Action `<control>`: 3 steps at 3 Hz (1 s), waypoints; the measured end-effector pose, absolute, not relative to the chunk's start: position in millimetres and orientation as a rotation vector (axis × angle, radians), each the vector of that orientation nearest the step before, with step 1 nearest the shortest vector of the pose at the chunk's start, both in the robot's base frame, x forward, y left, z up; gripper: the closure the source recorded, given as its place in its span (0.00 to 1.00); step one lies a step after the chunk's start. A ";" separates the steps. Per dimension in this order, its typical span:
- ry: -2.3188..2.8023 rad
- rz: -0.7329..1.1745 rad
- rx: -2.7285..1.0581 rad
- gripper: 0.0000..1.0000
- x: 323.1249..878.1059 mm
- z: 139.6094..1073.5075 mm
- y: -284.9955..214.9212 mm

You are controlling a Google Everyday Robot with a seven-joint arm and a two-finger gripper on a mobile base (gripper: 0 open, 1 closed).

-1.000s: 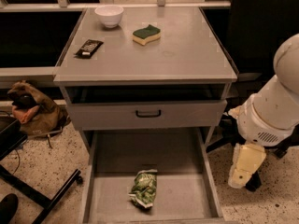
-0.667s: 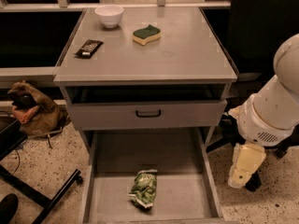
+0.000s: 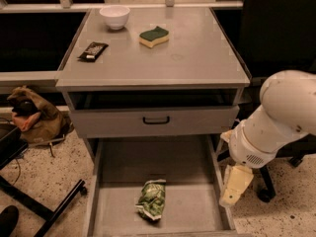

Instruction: Pick green jalapeno chip bag from middle drawer and place on counter

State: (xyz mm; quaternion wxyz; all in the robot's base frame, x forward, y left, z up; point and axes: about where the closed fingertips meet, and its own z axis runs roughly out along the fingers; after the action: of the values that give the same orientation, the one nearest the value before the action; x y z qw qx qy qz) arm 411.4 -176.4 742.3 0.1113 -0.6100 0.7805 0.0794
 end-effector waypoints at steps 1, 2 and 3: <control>2.228 0.350 -1.835 0.00 410.9 703.6 -142.3; 2.137 0.394 -1.928 0.00 409.0 691.2 -116.6; 2.137 0.394 -1.928 0.00 409.0 691.2 -116.5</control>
Offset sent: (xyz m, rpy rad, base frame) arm -0.0039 0.0872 -0.0660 0.1196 0.0462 0.2483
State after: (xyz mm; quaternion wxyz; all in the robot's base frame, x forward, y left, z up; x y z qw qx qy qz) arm 409.0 -116.5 691.2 0.1179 -0.6592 0.7304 0.1345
